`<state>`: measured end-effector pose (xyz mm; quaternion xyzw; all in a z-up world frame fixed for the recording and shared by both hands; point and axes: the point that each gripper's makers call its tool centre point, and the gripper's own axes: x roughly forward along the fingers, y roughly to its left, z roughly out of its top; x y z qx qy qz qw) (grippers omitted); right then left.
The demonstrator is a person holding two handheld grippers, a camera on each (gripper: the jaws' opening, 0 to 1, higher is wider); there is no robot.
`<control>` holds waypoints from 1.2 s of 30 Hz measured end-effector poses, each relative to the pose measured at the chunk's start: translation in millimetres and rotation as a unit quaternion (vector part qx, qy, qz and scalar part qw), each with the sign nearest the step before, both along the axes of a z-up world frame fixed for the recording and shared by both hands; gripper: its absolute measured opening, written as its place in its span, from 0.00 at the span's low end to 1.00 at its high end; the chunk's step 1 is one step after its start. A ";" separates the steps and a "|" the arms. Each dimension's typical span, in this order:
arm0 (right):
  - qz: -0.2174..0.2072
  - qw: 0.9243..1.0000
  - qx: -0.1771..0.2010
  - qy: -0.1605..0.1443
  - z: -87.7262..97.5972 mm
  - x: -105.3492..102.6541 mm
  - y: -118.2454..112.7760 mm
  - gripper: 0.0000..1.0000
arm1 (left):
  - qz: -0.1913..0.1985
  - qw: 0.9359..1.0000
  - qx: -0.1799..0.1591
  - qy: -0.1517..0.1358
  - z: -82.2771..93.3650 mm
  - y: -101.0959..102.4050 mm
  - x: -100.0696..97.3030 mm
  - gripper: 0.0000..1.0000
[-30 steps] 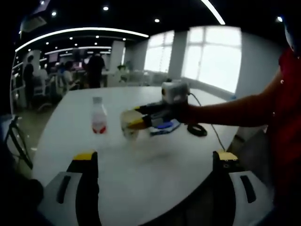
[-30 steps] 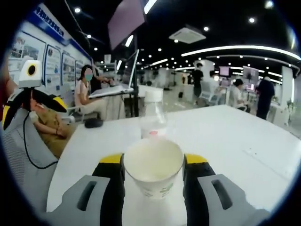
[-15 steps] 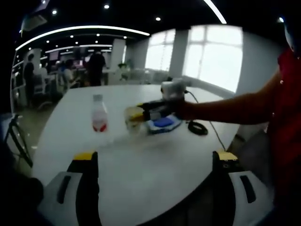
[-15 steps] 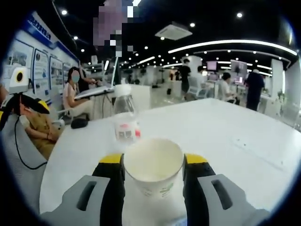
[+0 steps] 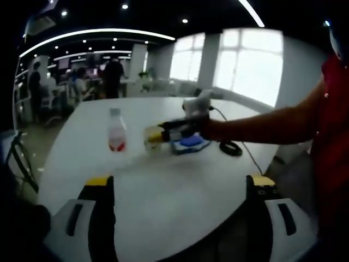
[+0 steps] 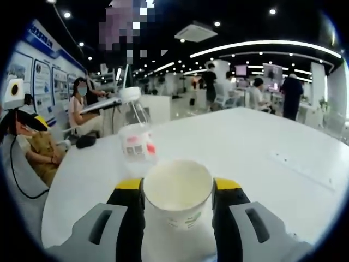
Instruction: Arrange the tabletop items into an orderly group along one side of the table until the central work area is clear of visible clutter.
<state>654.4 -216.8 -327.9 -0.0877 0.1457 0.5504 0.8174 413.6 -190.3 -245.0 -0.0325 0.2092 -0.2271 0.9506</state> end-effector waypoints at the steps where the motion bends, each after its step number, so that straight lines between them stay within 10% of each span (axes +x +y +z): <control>1: 0.000 1.000 -0.001 0.002 -0.7 -0.6 -0.1 0.48 | 0.000 1.000 0.000 0.000 -0.2 -0.1 -0.1 0.98; 36: -0.001 1.000 -0.019 -0.004 -1.7 -3.2 -3.6 0.52 | -0.004 1.000 0.001 0.002 -0.9 -0.9 -0.3 0.97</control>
